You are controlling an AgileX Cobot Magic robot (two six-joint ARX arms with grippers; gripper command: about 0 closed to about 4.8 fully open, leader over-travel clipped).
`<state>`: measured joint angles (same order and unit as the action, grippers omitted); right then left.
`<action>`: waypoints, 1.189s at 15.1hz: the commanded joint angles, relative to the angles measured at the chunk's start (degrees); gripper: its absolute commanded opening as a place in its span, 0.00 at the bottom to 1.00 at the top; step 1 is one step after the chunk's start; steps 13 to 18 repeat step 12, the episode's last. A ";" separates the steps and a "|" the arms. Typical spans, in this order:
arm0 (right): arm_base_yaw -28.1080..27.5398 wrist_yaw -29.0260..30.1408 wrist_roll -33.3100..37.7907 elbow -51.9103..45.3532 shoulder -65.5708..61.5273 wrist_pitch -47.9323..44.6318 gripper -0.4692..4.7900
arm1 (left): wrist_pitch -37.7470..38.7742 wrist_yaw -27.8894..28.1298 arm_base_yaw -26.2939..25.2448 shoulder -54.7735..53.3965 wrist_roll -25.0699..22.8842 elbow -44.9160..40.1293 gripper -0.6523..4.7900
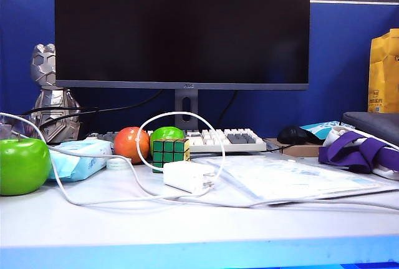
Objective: Pick up the Type-C charging cable and the charging base, insert one end of the Type-C charger into the corresponding slot on the base, and finally place the plugged-in charger back on the table.
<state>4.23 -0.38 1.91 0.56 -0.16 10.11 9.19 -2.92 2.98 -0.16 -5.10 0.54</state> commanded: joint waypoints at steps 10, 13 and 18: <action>-0.28 -3.34 1.05 -0.42 0.07 -0.63 0.09 | 0.55 -0.33 -0.17 0.09 0.15 -0.02 0.11; -0.28 -3.34 1.07 -0.42 0.07 -0.61 0.09 | 0.55 -0.31 -0.17 0.09 0.15 -0.02 0.11; -0.28 -3.34 1.07 -0.42 0.07 -0.61 0.09 | 0.55 -0.31 -0.17 0.09 0.15 -0.02 0.11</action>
